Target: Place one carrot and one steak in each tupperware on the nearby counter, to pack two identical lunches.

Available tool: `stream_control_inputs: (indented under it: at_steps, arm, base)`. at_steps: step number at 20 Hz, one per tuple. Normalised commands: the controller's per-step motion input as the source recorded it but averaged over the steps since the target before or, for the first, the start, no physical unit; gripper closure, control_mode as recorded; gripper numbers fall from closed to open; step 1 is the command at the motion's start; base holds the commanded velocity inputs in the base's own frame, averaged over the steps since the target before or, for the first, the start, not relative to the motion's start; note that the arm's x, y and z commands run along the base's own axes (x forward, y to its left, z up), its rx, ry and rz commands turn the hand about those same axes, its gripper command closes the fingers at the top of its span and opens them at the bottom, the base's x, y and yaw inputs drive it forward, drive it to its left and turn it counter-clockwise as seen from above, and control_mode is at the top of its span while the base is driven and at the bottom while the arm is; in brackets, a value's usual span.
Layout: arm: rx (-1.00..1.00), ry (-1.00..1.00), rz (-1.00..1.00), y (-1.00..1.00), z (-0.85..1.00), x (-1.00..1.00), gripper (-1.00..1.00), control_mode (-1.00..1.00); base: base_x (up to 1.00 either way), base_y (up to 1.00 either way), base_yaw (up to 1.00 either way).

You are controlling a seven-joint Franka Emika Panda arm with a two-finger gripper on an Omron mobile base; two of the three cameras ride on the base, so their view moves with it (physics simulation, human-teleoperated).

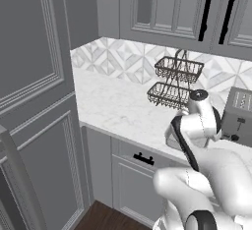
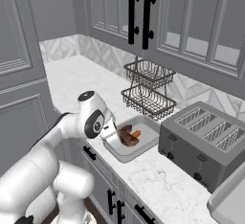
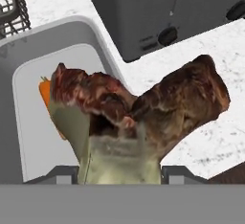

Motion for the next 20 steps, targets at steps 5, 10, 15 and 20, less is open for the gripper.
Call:
stream_control_inputs:
  at_steps: [5,10,15,20]
  arm:
    - [0.00,0.00,-0.03,-0.04,-0.18,0.41,1.00,-1.00]
    - [0.00,0.00,0.00,-0.16,-0.27,0.38,1.00,-1.00]
    - [0.00,0.00,0.00,-0.21,-0.35,0.36,1.00,-1.00]
    - [0.00,0.00,0.00,-0.10,-0.31,0.35,1.00,-1.00]
  base:
    - [0.00,0.00,0.00]
    - [0.00,0.00,0.00]
    - [0.00,0.00,0.00]
    - [0.00,0.00,0.00]
